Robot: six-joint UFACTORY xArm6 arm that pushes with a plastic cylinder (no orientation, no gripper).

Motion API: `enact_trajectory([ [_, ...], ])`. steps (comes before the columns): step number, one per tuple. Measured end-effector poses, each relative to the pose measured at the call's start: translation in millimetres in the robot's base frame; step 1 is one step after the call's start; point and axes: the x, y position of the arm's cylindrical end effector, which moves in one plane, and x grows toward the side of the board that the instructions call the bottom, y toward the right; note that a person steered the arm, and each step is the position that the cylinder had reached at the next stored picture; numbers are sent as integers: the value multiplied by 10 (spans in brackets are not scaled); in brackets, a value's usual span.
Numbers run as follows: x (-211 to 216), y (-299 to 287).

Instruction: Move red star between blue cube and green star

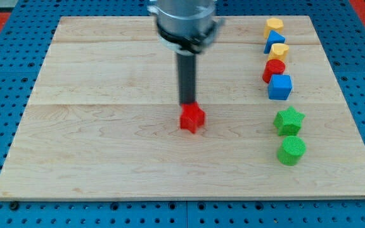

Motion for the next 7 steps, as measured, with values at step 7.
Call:
enact_trajectory([
  [7,258,415],
])
